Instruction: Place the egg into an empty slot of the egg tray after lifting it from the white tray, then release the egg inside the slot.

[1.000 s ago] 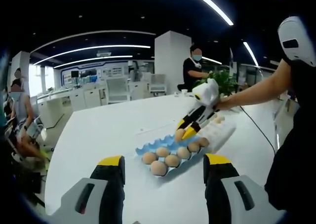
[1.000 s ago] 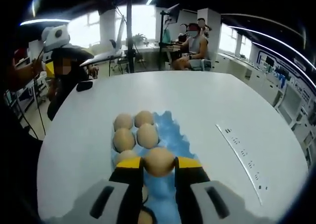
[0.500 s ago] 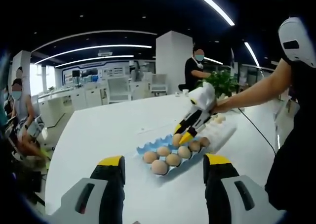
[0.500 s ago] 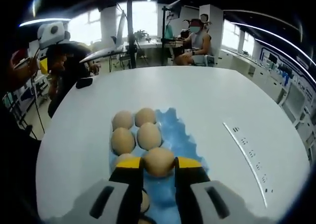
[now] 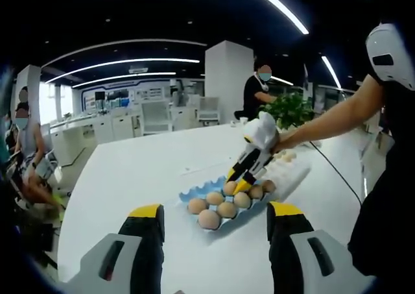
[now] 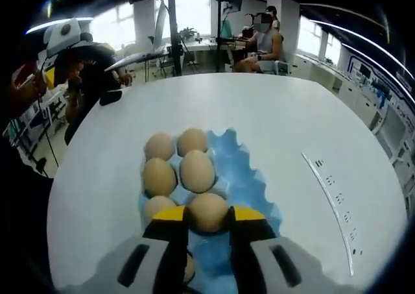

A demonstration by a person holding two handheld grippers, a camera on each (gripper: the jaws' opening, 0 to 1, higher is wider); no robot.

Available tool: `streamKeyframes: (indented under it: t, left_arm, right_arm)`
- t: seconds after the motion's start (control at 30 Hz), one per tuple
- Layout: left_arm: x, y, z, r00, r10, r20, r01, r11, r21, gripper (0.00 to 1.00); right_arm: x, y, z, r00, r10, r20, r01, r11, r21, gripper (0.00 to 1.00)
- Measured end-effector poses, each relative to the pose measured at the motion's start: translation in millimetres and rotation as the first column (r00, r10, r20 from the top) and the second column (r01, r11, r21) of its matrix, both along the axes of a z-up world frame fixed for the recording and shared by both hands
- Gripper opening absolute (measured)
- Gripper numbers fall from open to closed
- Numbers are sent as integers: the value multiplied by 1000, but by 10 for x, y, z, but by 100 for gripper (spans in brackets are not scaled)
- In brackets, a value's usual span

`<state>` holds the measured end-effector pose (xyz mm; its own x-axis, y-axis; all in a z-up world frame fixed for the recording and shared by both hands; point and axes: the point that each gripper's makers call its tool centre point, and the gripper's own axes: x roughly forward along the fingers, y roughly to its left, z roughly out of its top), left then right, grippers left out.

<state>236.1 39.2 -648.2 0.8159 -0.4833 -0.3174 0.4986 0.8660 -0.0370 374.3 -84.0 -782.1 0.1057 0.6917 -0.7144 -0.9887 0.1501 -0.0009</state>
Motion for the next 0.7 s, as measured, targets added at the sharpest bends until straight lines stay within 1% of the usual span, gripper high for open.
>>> streamKeyframes:
  t: [0.17, 0.2, 0.23, 0.27, 0.3, 0.4, 0.47, 0.5, 0.53, 0.57, 0.67, 0.7]
  left_arm:
    - [8, -13, 4, 1000, -6, 2, 6, 1000, 0, 64]
    - [8, -13, 7, 1000, -6, 3, 6, 1000, 0, 64]
    - [7, -9, 9, 1000, -5, 3, 5, 1000, 2, 64]
    - [6, -7, 12, 1000, -5, 4, 4, 1000, 3, 64]
    - [5, -4, 17, 1000, -4, 4, 4, 1000, 1, 64]
    - [1, -6, 20, 1000, -5, 4, 5, 1000, 6, 64]
    - [2, -8, 25, 1000, -5, 4, 5, 1000, 6, 64]
    - [1, -7, 30, 1000, -6, 5, 6, 1000, 10, 64]
    - [3, -4, 39, 1000, -5, 7, 5, 1000, 11, 64]
    - [5, -1, 46, 1000, -4, 8, 4, 1000, 8, 64]
    - [9, 1, 51, 1000, -3, 8, 3, 1000, 11, 64]
    - [11, -3, 52, 1000, -4, 8, 4, 1000, 12, 64]
  right_arm:
    - [4, -9, -4, 1000, 2, 3, -2, 1000, -6, 25]
    - [-3, -15, -6, 1000, 15, 18, -15, 1000, -4, 25]
    - [0, -14, -3, 997, 51, 51, -51, 999, -7, 25]
    - [-12, -19, -6, 998, 47, 51, -47, 999, -4, 26]
    - [-38, -15, -5, 995, 71, 70, -71, 997, -5, 26]
    - [-38, -32, -19, 995, 65, 72, -65, 998, -7, 27]
    - [-27, -36, -12, 994, 65, 88, -65, 998, 6, 30]
    - [-3, -52, 5, 996, 41, 85, -43, 999, 24, 31]
    - [-2, -53, 15, 996, 35, 79, -37, 999, 33, 32]
    - [-13, -33, 68, 997, 26, 66, -31, 997, 75, 32]
    - [-3, -33, 210, 998, -6, 61, -2, 990, 141, 40]
    - [-9, -33, 275, 998, -22, 50, 13, 985, 171, 41]
